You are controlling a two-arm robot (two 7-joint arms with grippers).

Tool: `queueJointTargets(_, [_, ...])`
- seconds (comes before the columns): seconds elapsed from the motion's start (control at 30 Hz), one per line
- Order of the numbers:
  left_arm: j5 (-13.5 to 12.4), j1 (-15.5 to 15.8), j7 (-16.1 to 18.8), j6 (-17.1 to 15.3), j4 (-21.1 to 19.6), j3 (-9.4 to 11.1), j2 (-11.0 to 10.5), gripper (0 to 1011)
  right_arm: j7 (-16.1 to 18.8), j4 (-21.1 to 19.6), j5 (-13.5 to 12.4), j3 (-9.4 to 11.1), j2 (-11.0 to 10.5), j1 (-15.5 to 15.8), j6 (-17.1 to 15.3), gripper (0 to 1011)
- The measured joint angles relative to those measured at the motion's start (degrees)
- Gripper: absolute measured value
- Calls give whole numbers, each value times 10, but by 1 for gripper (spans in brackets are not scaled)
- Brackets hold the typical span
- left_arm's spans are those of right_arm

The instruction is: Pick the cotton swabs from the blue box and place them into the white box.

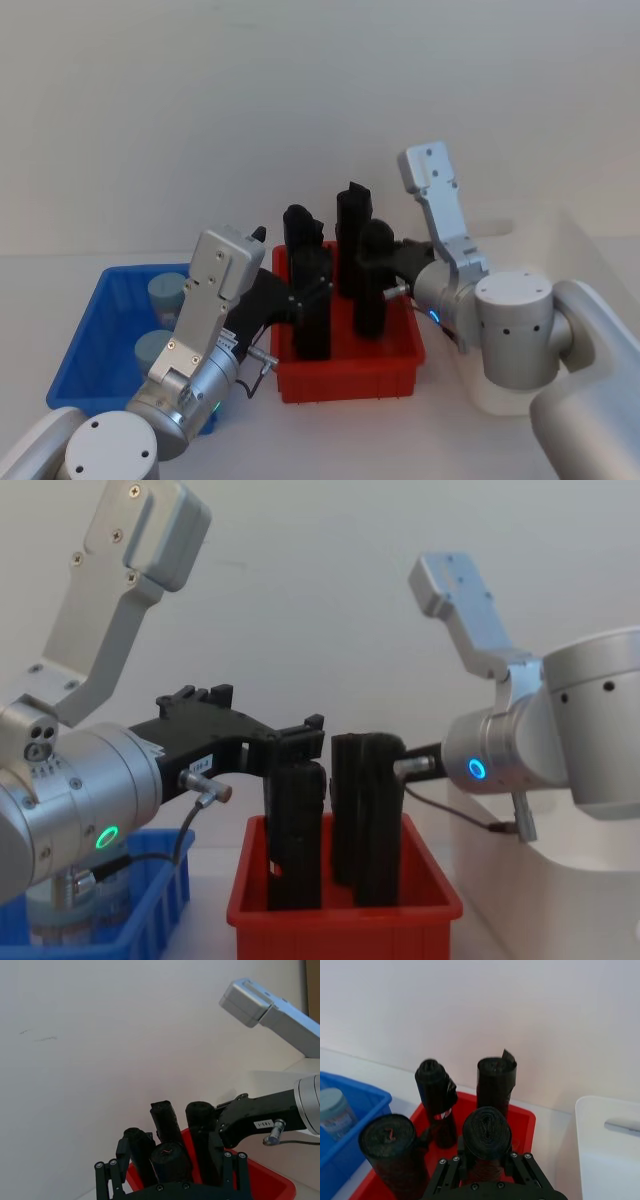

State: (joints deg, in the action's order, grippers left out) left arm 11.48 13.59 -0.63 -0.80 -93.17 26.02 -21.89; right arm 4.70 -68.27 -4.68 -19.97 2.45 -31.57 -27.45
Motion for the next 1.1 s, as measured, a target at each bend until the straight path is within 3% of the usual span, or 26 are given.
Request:
queueJointTargets(0.6, [0,0,0,0,0,0,0,1003,-33,-120,-67,34,-13,10,35,353])
queueJointTargets(1.1, [0,0,0,0,0,0,0,1003,-92,-198,-71,73,-45,27,66,353])
